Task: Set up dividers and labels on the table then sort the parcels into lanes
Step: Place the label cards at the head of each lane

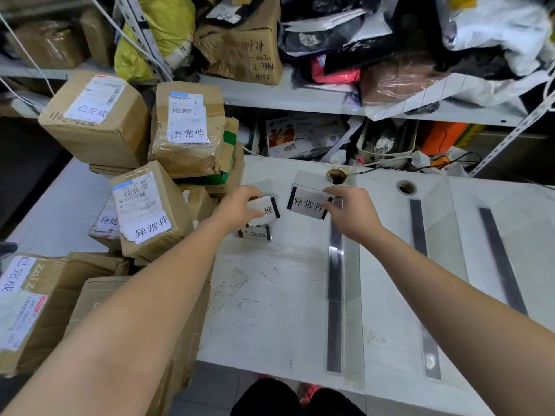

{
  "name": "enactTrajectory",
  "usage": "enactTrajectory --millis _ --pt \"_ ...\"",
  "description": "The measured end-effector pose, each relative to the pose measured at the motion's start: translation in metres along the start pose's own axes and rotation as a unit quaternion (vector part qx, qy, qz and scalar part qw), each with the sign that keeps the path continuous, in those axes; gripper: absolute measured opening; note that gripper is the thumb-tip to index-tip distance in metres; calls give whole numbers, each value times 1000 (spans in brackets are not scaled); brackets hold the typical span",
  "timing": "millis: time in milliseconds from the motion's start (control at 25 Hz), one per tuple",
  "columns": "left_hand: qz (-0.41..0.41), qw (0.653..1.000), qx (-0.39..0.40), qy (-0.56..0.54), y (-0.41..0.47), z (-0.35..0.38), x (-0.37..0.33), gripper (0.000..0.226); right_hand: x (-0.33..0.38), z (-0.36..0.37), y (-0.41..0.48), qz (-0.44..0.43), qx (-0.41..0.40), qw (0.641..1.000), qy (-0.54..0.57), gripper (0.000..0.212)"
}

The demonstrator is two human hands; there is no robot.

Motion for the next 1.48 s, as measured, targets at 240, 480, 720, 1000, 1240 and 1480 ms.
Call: enactTrajectory --millis 240,480,720,1000,1240,1480 --pt "32 999 -2 -22 -12 -23 -45 32 -7 -46 -12 1 -45 999 7 33" --pt "76 996 20 30 -15 -28 -97 26 -17 -91 -33 3 -96 995 6 30" --pt "115 991 10 63 -3 -4 -136 25 -39 -110 -59 44 -124 991 9 29" --pt "117 991 41 42 44 47 -125 21 -68 -118 -79 117 -131 984 -33 33" --pt "91 995 29 37 95 87 -114 26 -98 -116 -89 158 -139 976 -50 31" --pt "80 995 34 58 130 118 -101 25 -122 -113 -101 180 -132 973 -61 30"
Point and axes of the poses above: each hand's wrist, its own y-axis towards the middle knuckle, its own z-axis out of the palm, x = y × z, the point moved 7 cm from there along y, towards the middle knuckle, and after that the axes turned 15 degrees about -z, right-handed, at the moved point
